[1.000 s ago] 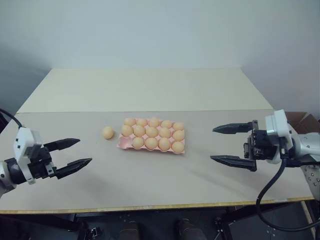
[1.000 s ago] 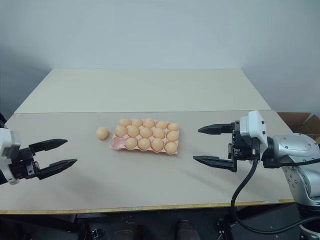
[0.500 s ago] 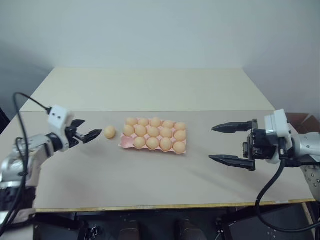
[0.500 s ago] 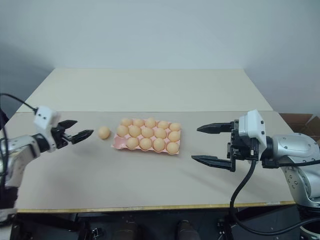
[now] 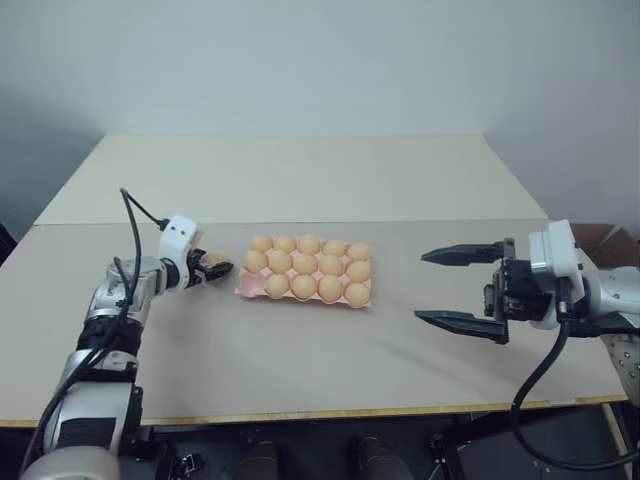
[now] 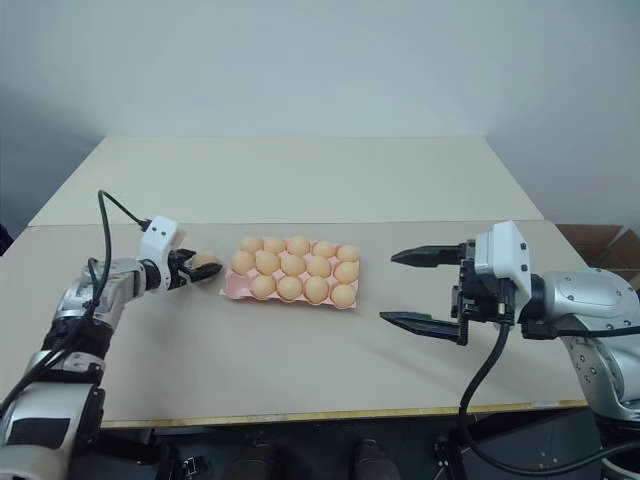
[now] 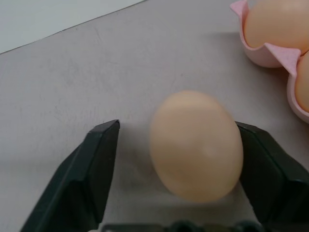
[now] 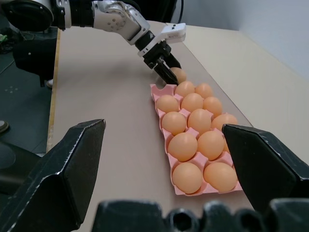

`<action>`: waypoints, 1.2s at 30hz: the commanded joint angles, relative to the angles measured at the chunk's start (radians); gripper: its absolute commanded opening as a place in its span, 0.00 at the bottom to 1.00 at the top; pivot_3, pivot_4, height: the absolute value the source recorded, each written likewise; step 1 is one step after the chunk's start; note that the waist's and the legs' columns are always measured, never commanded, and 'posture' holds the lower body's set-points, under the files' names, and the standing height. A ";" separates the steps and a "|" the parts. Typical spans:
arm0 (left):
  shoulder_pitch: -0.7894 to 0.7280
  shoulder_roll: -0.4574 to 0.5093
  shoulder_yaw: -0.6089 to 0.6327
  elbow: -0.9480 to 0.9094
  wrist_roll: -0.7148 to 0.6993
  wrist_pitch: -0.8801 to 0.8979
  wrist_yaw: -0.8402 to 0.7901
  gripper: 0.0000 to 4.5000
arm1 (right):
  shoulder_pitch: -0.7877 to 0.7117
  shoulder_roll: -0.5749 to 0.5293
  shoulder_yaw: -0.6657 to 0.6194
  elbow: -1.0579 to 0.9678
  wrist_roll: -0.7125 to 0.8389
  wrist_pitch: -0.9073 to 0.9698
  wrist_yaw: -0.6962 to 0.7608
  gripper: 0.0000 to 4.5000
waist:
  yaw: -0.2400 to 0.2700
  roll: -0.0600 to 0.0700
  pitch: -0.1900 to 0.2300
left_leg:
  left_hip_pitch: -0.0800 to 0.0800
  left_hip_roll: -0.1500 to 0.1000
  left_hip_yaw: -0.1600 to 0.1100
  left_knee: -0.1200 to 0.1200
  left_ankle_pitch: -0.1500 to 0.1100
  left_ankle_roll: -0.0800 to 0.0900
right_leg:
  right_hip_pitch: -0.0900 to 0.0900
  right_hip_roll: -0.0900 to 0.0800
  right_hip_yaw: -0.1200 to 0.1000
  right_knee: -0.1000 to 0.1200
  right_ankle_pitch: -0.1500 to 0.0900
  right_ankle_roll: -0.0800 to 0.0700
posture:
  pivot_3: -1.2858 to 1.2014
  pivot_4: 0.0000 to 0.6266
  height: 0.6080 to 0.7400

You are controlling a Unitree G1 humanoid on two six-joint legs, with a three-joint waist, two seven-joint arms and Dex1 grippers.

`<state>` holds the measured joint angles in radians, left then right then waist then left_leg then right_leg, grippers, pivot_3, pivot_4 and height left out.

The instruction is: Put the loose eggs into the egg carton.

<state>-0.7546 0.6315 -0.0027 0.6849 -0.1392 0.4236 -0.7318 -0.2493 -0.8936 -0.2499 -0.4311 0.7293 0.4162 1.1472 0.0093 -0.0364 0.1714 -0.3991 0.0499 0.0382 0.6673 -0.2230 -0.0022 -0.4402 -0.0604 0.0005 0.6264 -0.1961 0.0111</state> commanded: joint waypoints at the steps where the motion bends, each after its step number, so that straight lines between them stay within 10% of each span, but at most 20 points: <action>1: -0.018 0.007 0.020 -0.007 0.006 -0.042 -0.007 0.57 | 0.006 -0.006 -0.041 -0.031 0.021 0.001 -0.016 1.00 | 0.000 0.000 0.000 | 0.000 0.000 0.000 0.000 0.000 0.000 | 0.000 0.000 0.000 0.000 0.000 0.000 | 0.52 0.24 1.00; 4: 0.006 0.038 0.048 -0.059 -0.005 -0.042 -0.012 0.39 | 0.013 -0.004 -0.042 -0.031 0.020 -0.004 -0.019 1.00 | 0.000 0.000 0.000 | 0.000 0.000 0.000 0.000 0.000 0.000 | 0.000 0.000 0.000 0.000 0.000 0.000 | 0.52 0.24 1.00; 13: 0.168 0.105 0.090 -0.443 -0.173 -0.099 -0.307 0.39 | 0.020 0.007 -0.033 -0.025 0.016 -0.016 -0.020 1.00 | 0.002 -0.001 0.000 | 0.000 0.000 0.000 0.000 0.000 0.000 | 0.000 -0.001 0.000 0.000 0.000 0.000 | 0.52 0.24 1.00; 22: 0.171 0.055 -0.008 -0.454 -0.141 -0.090 -0.353 0.39 | 0.027 0.011 -0.042 -0.031 0.017 -0.015 -0.028 1.00 | 0.000 -0.001 0.000 | 0.000 0.000 0.000 0.002 0.000 0.000 | 0.001 0.000 0.000 0.001 0.000 0.000 | 0.52 0.24 1.00; 31: 0.191 0.105 0.031 -0.496 -0.163 -0.067 -0.380 0.99 | 0.036 0.016 -0.043 -0.027 0.011 -0.025 -0.037 1.00 | -0.005 -0.001 0.000 | 0.000 0.000 0.000 0.002 0.000 0.000 | 0.000 0.000 0.001 0.001 0.000 0.000 | 0.52 0.24 1.00; 36: 0.226 0.143 0.093 -0.547 -0.199 -0.062 -0.375 0.99 | 0.026 0.021 -0.033 -0.013 0.005 -0.030 -0.034 1.00 | -0.006 -0.001 0.000 | 0.000 0.000 0.000 0.002 0.000 0.000 | 0.000 0.000 0.001 0.001 0.000 0.000 | 0.52 0.24 1.00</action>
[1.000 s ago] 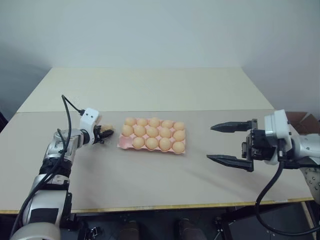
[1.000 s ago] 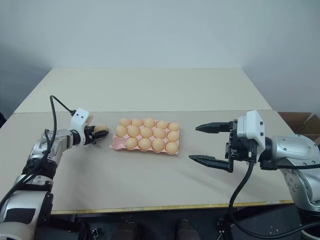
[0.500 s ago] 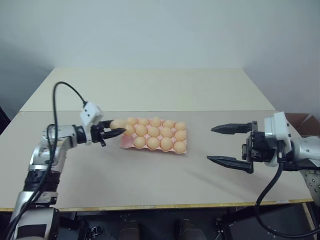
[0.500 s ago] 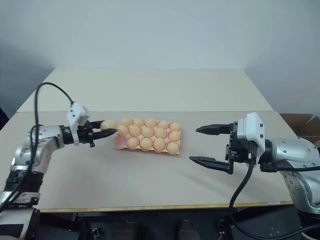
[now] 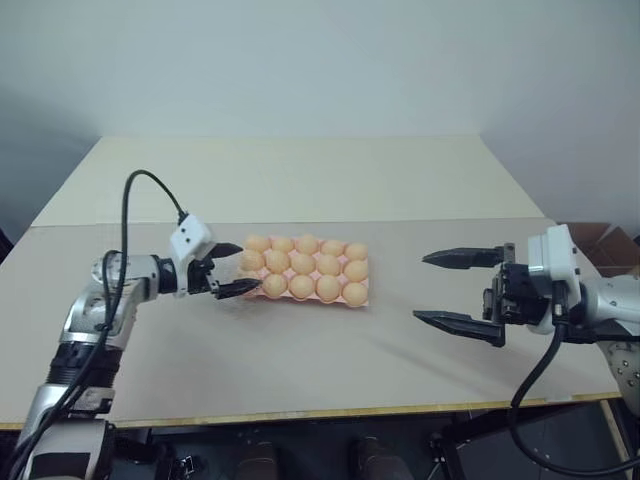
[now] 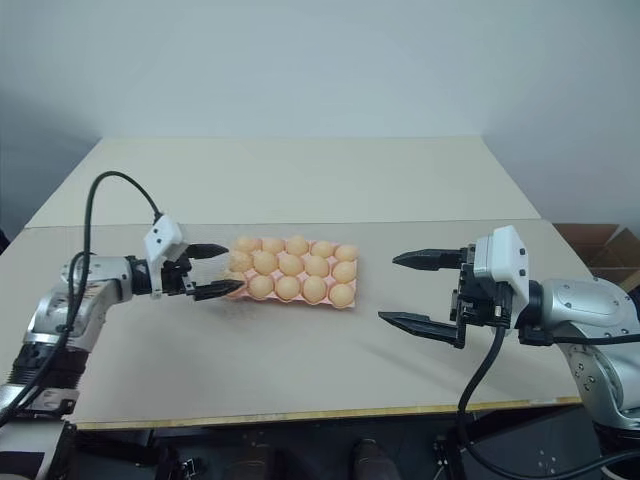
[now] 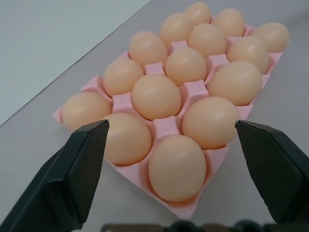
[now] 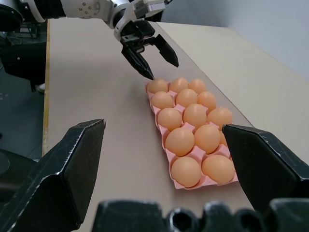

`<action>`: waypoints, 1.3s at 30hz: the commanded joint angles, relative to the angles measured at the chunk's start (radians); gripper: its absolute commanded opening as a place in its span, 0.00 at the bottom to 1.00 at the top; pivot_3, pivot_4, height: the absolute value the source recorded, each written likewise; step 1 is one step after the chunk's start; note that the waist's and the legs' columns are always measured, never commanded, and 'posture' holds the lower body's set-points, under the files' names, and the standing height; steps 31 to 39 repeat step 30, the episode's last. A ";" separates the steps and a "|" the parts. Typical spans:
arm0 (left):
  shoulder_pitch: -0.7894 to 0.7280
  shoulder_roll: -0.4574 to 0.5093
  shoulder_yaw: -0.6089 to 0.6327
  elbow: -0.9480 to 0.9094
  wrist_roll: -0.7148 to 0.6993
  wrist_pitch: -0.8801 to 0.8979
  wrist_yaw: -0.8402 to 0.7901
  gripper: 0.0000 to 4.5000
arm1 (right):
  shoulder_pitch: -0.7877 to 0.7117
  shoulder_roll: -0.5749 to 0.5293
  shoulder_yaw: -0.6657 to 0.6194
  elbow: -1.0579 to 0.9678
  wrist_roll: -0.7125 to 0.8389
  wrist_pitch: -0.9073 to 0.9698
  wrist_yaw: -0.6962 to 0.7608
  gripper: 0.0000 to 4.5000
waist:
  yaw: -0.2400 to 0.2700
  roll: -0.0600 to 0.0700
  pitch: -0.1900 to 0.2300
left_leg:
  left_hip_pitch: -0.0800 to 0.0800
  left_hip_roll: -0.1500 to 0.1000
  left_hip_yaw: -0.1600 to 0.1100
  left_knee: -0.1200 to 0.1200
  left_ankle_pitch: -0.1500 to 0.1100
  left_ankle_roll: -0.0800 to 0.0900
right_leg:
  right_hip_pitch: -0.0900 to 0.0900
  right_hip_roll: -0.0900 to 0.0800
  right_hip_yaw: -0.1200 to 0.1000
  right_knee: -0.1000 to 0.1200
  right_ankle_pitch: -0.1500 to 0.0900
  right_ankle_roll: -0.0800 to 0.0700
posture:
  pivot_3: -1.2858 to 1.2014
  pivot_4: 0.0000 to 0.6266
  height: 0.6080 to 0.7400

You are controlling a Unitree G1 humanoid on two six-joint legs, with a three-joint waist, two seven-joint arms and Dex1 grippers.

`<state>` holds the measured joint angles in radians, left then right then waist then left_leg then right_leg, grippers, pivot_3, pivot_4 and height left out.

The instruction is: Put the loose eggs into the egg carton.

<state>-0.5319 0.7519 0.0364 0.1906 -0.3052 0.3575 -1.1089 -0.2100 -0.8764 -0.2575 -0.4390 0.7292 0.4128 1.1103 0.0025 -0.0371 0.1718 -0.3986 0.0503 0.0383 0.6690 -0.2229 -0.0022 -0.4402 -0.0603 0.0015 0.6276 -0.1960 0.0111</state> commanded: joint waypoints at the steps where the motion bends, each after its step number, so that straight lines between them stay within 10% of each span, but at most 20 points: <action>1: 0.013 0.038 0.082 -0.071 -0.061 0.016 -0.011 0.99 | -0.019 0.005 -0.021 0.001 0.003 -0.028 0.004 1.00 | 0.001 0.000 0.000 | 0.000 0.000 0.000 0.000 0.000 0.000 | 0.000 0.000 0.000 0.000 0.000 0.000 | 0.52 0.24 1.00; 10: 0.305 0.212 0.378 -0.295 -0.258 0.128 -0.122 0.99 | -0.039 0.003 -0.015 0.057 -0.013 -0.043 0.032 1.00 | -0.016 0.000 0.000 | 0.000 0.001 0.000 -0.001 0.000 0.000 | -0.001 0.000 0.000 -0.001 0.000 0.000 | 0.52 0.24 1.00; 18: 0.580 0.174 0.597 -0.560 -0.376 0.251 -0.029 0.99 | -0.021 0.012 -0.014 0.121 -0.050 -0.060 0.034 1.00 | -0.005 0.000 0.000 | 0.001 0.001 0.001 -0.001 0.000 0.000 | 0.000 -0.001 0.000 -0.001 -0.004 -0.006 | 0.52 0.24 1.00; 39: 0.660 0.144 0.634 -0.666 -0.468 0.312 0.077 0.99 | -0.056 0.003 -0.003 0.160 -0.096 -0.057 0.030 1.00 | -0.004 0.000 0.000 | 0.002 0.001 0.002 -0.001 0.000 0.000 | -0.001 0.000 0.001 0.000 -0.004 -0.006 | 0.52 0.24 1.00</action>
